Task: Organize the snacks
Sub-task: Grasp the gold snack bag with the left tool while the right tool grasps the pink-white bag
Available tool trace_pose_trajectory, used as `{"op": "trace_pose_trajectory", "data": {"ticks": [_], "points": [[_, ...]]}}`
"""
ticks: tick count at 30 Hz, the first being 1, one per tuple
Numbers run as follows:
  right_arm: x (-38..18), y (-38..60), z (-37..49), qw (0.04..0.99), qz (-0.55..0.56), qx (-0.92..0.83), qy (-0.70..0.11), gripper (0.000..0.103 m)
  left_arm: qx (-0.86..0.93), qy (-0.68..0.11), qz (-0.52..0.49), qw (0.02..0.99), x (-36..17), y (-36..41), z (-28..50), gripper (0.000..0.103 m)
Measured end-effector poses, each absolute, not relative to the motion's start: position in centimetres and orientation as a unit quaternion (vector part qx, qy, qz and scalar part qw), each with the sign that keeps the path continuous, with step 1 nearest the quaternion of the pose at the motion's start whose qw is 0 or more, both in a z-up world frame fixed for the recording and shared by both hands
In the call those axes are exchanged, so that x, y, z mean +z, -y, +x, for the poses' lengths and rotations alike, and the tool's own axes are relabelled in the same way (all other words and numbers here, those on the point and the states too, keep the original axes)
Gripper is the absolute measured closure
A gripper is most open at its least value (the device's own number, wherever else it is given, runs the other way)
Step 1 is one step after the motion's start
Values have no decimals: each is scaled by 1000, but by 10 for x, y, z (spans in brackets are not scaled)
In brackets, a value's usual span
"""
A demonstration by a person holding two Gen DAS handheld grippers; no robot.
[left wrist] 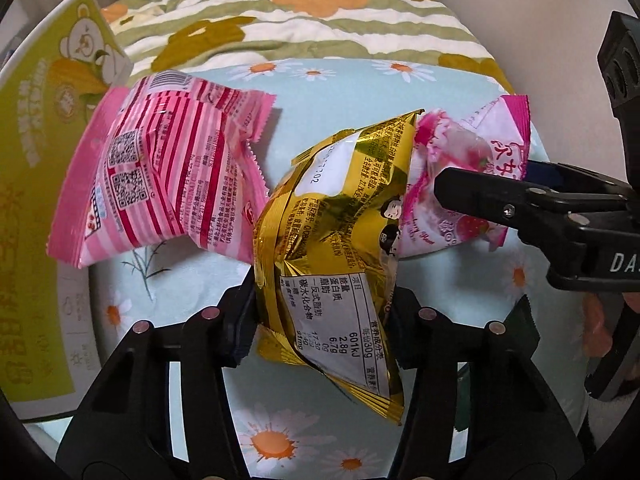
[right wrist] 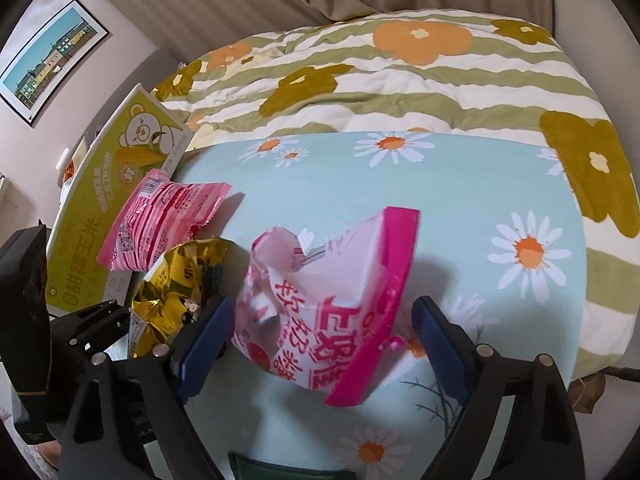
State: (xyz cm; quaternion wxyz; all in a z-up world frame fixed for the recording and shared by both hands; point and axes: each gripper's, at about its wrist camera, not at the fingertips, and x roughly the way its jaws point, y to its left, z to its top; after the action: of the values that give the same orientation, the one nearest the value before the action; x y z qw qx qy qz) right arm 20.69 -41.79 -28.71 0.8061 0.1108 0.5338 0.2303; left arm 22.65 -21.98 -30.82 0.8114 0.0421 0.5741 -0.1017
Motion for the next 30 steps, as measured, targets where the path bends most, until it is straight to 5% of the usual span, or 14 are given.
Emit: {"op": "trace_pose_trajectory", "data": {"ticks": [5,19,30], "points": [[-289,408,208,804,104,239,-534,24,-98,-573,32,813,-304,212,225,55],[-271,405,188,820,65,211,-528,68,-118,-552,27,825,-269,210,208,56],[-202,417,163,846,84,193,-490,74,-123,-494,-2,861,-188,190,196,56]]}}
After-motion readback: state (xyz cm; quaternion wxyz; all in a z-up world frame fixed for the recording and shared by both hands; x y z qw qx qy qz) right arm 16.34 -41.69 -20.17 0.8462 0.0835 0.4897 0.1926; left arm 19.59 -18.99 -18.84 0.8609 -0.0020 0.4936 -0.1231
